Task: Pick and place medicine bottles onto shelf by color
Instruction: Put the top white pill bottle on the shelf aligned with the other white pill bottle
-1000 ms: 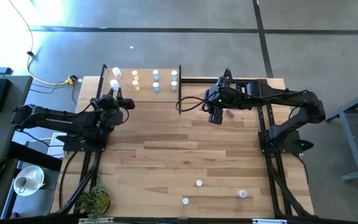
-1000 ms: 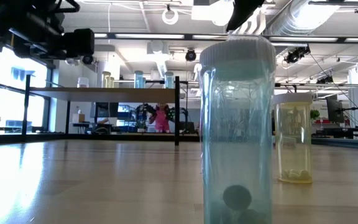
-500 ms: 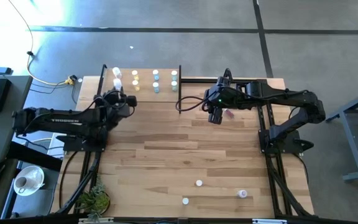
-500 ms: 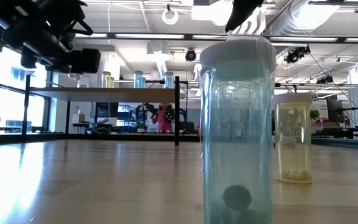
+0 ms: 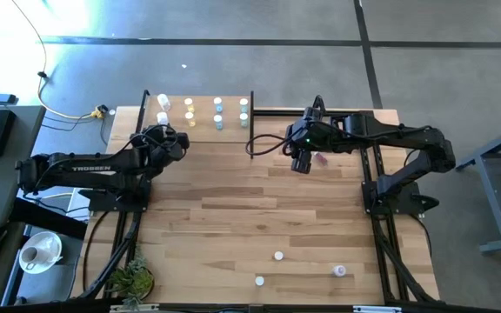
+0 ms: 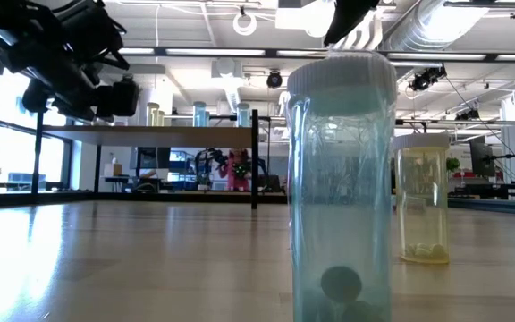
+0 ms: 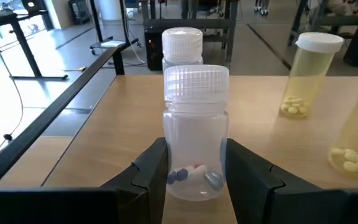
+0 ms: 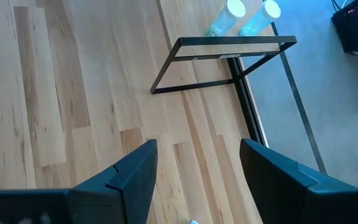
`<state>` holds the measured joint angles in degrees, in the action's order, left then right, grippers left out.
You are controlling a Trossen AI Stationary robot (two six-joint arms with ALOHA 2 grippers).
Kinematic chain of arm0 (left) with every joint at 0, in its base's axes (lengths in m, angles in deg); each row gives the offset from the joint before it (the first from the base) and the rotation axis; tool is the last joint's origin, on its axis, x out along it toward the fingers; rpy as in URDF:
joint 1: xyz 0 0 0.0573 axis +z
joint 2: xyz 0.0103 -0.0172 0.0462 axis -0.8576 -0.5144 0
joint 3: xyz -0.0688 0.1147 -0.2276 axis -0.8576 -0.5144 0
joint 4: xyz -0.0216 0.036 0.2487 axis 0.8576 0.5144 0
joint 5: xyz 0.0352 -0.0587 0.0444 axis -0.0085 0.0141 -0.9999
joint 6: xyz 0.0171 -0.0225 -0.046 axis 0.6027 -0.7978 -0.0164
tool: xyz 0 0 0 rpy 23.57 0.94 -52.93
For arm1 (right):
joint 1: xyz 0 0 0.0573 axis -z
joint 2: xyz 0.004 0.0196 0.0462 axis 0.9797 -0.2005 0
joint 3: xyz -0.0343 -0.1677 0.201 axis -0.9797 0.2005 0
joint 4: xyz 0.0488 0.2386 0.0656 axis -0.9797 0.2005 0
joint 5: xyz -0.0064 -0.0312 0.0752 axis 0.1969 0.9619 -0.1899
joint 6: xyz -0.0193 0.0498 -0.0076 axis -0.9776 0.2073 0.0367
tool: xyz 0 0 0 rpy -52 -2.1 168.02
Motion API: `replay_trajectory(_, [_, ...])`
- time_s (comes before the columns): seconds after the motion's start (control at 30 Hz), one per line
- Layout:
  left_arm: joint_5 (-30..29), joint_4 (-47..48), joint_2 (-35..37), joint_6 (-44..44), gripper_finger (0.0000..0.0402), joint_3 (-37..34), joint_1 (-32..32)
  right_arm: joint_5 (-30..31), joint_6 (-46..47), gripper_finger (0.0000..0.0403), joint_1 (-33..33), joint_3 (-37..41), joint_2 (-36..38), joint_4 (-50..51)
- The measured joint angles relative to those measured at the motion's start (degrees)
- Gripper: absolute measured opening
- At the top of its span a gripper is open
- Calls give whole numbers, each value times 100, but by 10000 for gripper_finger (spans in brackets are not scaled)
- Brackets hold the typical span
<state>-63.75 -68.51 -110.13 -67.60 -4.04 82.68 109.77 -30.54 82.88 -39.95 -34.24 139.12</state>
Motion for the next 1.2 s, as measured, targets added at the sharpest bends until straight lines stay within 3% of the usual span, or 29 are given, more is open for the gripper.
replay_trajectory(0.2, [180,-4,4,40,127,10,164,0,0,220,0,0,1,0])
replay_trajectory(0.43, [652,21,4,32,171,8,308,0,2,220,1,0,2,1])
replay_trajectory(0.7, [740,15,-2,31,205,-3,313,3,2,220,2,2,2,0])
replay_trajectory(1.2, [771,-7,-2,23,190,-1,291,15,4,220,2,2,2,0])
